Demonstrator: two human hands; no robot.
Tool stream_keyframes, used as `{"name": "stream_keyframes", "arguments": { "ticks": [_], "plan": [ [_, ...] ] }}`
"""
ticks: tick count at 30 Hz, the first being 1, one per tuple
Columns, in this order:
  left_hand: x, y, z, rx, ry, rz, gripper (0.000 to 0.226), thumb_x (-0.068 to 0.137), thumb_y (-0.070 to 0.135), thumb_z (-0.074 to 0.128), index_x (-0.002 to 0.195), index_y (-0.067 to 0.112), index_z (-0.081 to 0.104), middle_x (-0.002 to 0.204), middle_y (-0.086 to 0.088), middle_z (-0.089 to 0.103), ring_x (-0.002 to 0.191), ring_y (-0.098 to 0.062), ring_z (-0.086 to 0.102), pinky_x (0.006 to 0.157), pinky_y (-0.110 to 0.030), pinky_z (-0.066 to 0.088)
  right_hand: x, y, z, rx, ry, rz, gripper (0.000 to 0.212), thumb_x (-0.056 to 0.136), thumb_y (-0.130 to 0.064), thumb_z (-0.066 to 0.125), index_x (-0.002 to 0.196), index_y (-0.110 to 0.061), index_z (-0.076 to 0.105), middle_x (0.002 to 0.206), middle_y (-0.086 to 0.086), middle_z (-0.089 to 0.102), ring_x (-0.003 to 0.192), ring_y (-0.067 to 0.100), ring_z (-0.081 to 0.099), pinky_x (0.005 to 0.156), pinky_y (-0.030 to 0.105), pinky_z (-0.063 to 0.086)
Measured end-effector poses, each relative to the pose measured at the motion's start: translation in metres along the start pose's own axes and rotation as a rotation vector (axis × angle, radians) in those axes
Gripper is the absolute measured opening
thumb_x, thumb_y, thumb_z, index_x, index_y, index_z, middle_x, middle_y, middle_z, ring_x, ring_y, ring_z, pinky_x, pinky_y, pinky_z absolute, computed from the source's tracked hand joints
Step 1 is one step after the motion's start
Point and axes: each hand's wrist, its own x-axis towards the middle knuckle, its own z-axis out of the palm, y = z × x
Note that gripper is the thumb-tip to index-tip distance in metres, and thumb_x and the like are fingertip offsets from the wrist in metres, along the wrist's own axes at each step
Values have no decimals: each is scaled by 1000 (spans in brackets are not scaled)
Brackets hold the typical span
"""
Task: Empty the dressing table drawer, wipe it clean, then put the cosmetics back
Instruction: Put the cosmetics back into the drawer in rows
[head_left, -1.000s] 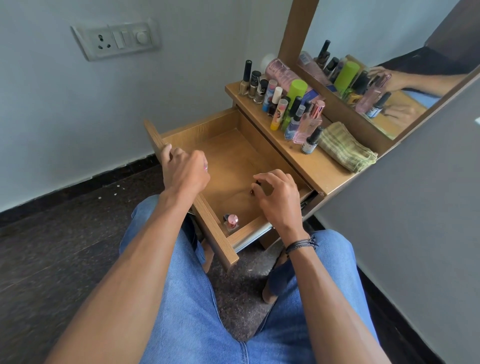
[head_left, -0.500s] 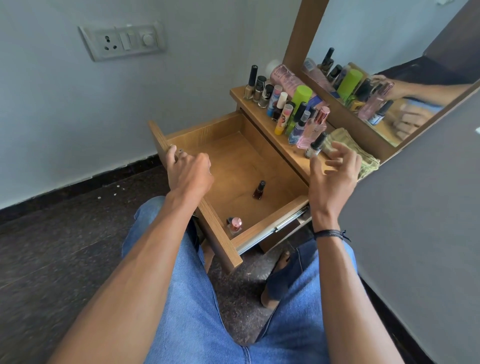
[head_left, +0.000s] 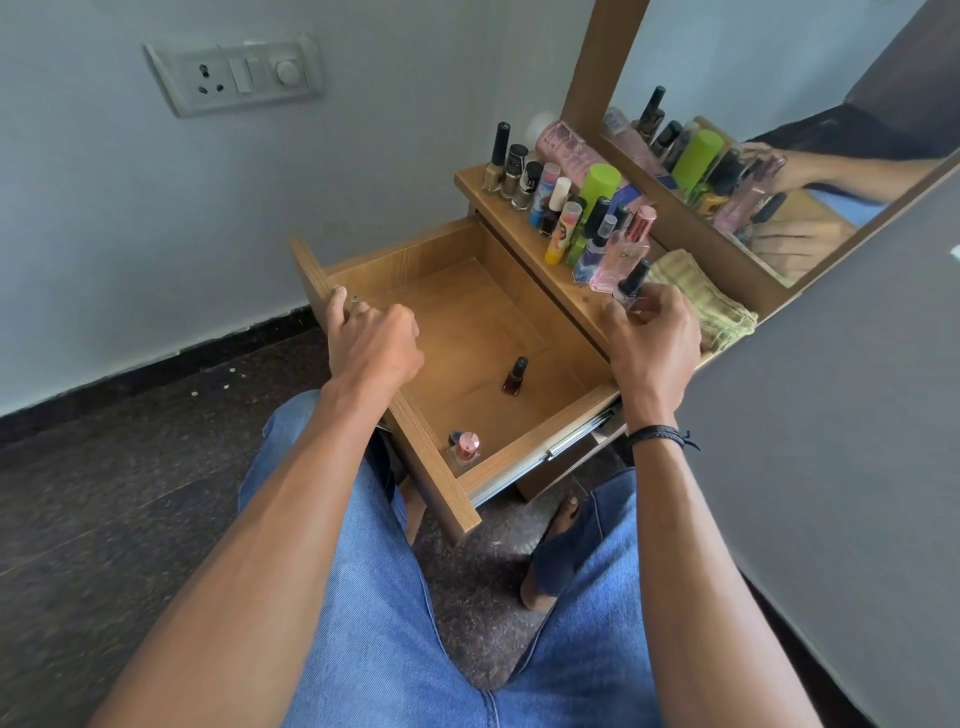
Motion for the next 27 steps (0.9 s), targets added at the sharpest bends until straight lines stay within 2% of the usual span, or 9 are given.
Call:
{"name": "stream_keyframes", "arguments": {
  "ticks": [7, 11, 13, 15, 17, 18, 20, 22, 27],
  "plan": [
    [-1, 0, -1, 27, -45, 21, 17, 86, 23, 74, 102, 30, 72, 87, 6, 75, 121, -23, 58, 124, -45, 1, -11, 3, -6, 105, 26, -36, 26, 80, -35, 77, 99, -21, 68, 95, -9, 64, 89, 15, 64, 79, 27, 49],
    [-3, 2, -10, -23, -116, 33, 29, 85, 33, 78, 113, 33, 69, 91, 12, 73, 129, -22, 52, 124, -46, -4, -18, 0, -11, 193, 59, -43, 24, 82, -28, 77, 103, -17, 72, 97, -8, 67, 77, -4, 61, 71, 12, 48],
    [-3, 2, -18, -107, -169, 48, 38, 85, 39, 79, 120, 36, 65, 94, 15, 69, 135, -22, 47, 123, -48, -7, -28, 0, -9, 214, 67, -96, 23, 84, -26, 77, 104, -15, 72, 98, -5, 69, 83, 6, 65, 73, 13, 49],
    [-4, 5, -25, -214, -167, 56, 41, 86, 41, 78, 125, 38, 64, 103, 16, 67, 139, -21, 41, 123, -54, -7, -40, -3, -4, 232, 9, -179, 23, 87, -27, 77, 106, -16, 72, 101, -4, 71, 90, 14, 67, 79, 25, 56],
    [-6, 13, -31, -320, -76, 94, 38, 87, 40, 76, 124, 37, 66, 116, 17, 63, 140, -18, 37, 122, -55, 2, -51, -7, 5, 212, -97, -261, 24, 88, -31, 77, 108, -19, 71, 104, -6, 70, 94, 14, 66, 82, 37, 58],
    [-7, 19, -34, -397, -30, 128, 35, 88, 39, 76, 122, 35, 68, 118, 18, 61, 139, -18, 39, 120, -50, 12, -57, -10, 9, 185, -141, -293, 25, 88, -31, 78, 109, -19, 71, 105, -7, 70, 95, 13, 65, 82, 39, 57],
    [-11, 32, -38, -618, -17, 192, 31, 89, 36, 75, 119, 30, 71, 118, 16, 66, 130, -15, 47, 105, -36, 33, -65, -15, 15, 153, -201, -342, 27, 87, -28, 79, 111, -19, 71, 105, -9, 68, 93, 12, 63, 82, 38, 57],
    [-15, 42, -38, -807, -92, 213, 30, 88, 33, 77, 117, 27, 73, 111, 15, 71, 120, -7, 55, 97, -28, 38, -71, -17, 18, 143, -236, -367, 30, 86, -24, 80, 114, -18, 71, 103, -13, 65, 92, 12, 63, 83, 34, 56],
    [-17, 44, -25, -908, -247, 295, 35, 82, 29, 84, 116, 30, 74, 107, 13, 73, 109, -1, 64, 105, -39, 50, -73, -11, 20, 96, -288, -326, 31, 87, -23, 77, 117, -16, 73, 104, -6, 70, 95, 11, 61, 85, 29, 52]
  ]
}}
